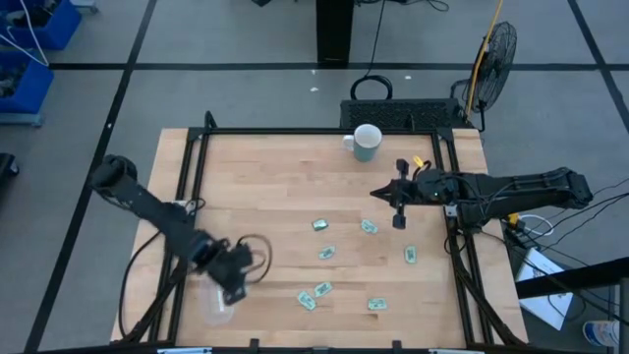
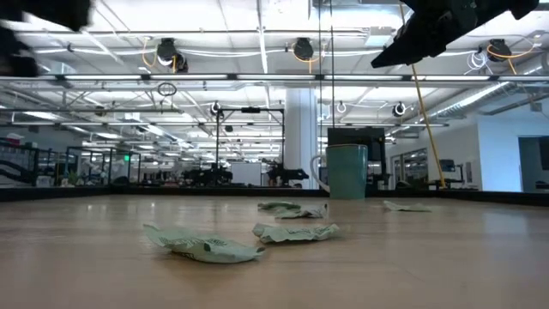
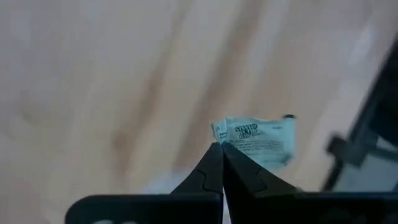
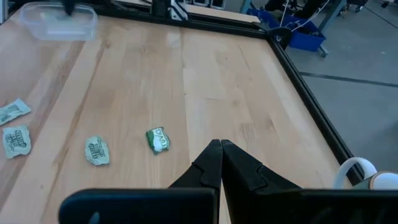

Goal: Pick and place Stevia / Truvia into bins
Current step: Put the stevia packet into the transparent container

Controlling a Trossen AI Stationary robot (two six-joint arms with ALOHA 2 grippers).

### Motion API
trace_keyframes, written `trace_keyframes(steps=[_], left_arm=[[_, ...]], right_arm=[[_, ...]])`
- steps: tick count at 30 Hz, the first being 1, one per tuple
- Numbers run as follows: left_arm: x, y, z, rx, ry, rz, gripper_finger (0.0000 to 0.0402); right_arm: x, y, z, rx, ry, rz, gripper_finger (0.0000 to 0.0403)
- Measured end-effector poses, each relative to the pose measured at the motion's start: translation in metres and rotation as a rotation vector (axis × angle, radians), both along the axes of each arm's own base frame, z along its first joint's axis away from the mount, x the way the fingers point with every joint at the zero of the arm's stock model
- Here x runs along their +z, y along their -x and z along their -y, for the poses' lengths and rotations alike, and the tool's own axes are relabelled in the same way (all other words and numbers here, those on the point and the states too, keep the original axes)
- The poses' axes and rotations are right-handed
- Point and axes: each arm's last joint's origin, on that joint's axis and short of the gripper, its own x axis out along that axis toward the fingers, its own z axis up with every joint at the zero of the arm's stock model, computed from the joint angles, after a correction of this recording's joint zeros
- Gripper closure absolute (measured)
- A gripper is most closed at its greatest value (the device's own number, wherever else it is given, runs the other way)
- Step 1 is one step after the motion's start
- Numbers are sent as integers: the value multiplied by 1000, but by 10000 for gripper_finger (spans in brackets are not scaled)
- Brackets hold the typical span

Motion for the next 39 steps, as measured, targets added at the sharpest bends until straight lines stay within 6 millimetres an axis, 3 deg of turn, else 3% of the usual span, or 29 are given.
trace_keyframes(steps=[4,9,16,25,29,33,39], left_arm=[[0,23,22,49,27,-52,400],[-3,43,31,178,7,-140,401],[-11,51,31,551,5,-356,401],[-35,44,40,966,-48,-433,400],[-47,42,44,1001,-86,-503,398],[-51,41,45,974,-111,-468,385],[-51,40,39,984,-154,-429,336]], right_arm=[[-16,0,0,12,24,2,403],[-37,0,0,41,88,46,403],[-37,-2,0,40,114,235,403],[-44,0,0,47,150,294,403],[-51,2,0,59,180,268,403],[-55,3,0,64,183,241,399],[-57,3,-4,192,111,241,357]])
